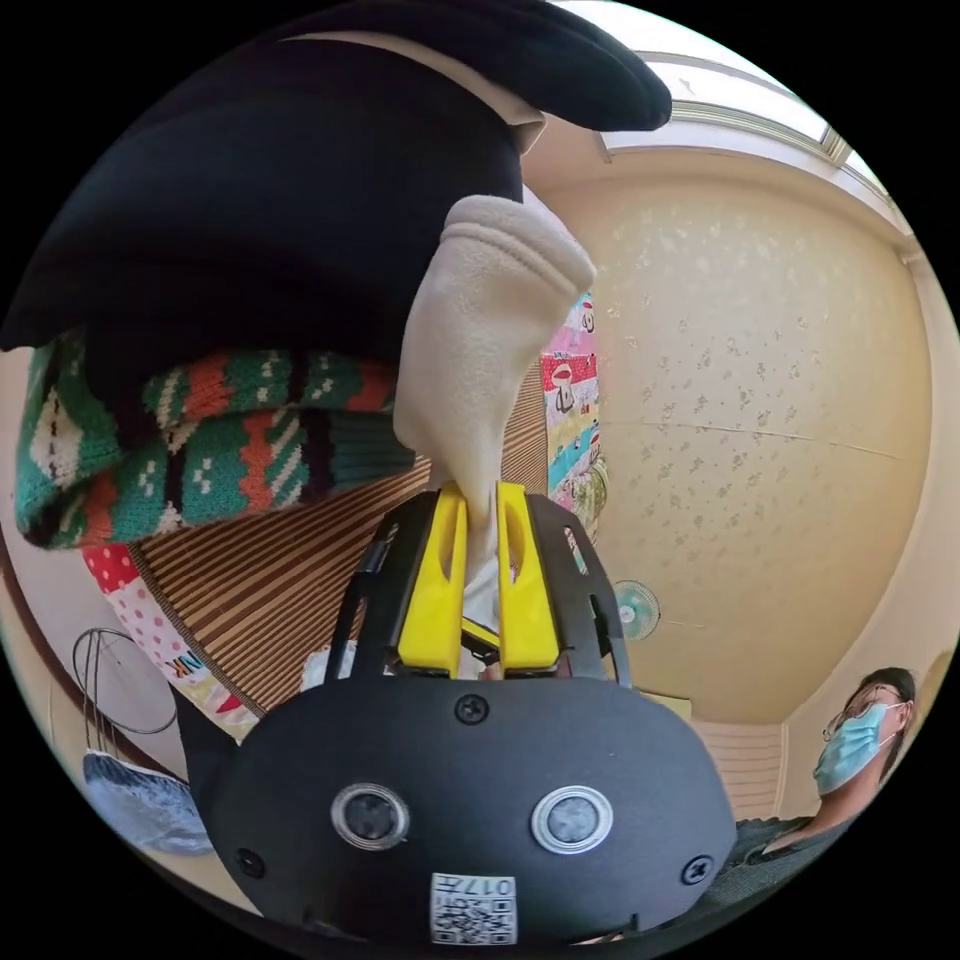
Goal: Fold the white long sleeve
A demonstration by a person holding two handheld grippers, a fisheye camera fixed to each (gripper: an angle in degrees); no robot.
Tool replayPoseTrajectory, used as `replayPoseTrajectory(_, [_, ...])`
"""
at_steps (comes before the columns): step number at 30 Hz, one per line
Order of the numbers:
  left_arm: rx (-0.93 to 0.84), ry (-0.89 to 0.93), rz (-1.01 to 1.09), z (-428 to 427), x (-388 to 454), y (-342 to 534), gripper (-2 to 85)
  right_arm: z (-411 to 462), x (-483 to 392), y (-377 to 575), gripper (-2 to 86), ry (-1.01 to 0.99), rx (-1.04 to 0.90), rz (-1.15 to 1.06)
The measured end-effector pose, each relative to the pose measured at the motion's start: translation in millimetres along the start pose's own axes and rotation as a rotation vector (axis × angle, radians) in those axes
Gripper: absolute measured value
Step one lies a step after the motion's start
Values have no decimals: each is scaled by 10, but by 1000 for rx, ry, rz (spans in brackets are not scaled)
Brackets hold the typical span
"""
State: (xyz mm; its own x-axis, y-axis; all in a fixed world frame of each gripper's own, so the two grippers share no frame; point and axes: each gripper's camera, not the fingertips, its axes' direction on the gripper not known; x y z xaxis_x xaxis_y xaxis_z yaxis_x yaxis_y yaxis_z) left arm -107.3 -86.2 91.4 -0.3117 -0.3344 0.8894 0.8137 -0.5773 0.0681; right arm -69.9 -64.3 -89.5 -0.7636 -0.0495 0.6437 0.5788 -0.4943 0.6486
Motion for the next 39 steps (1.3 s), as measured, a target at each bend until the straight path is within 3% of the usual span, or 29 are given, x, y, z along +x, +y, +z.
replayPoseTrajectory(6, [41,-151,65,-55,188,9,132,-410,-14,179,37,-88,166,-36])
replayPoseTrajectory(11, [121,-226,77,-74,316,46,133,-12,-48,-58,110,13,-59,-86])
replayPoseTrajectory(19, [171,-314,113,71,574,87,156,-547,-64,279,41,66,75,-87])
replayPoseTrajectory(23, [181,-318,119,125,568,144,156,-999,158,451,49,-27,245,-1])
replayPoseTrajectory(29, [224,-339,65,249,495,137,78,-1013,508,347,105,-204,185,57])
replayPoseTrajectory(31, [223,-325,65,275,545,150,27,-1150,580,542,100,-262,251,103])
replayPoseTrajectory(35, [176,-183,191,402,908,306,10,-1367,800,1370,89,-453,390,246])
replayPoseTrajectory(39, [9,14,499,1042,1879,902,9,-1407,1054,2445,77,-583,484,445])
